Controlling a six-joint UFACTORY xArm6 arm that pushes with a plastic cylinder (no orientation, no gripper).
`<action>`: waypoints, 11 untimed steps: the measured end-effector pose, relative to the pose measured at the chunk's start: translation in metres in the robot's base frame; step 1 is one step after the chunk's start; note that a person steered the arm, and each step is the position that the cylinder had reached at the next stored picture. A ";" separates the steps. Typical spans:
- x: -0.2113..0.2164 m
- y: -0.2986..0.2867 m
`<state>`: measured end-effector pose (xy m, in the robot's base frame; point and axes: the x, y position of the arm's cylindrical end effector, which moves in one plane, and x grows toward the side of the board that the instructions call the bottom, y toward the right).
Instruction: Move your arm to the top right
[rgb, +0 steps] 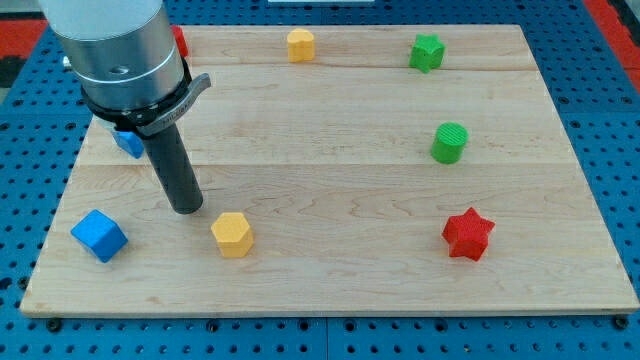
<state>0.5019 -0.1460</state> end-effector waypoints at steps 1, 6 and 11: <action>0.000 0.000; -0.024 -0.009; -0.019 -0.046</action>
<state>0.4831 -0.1918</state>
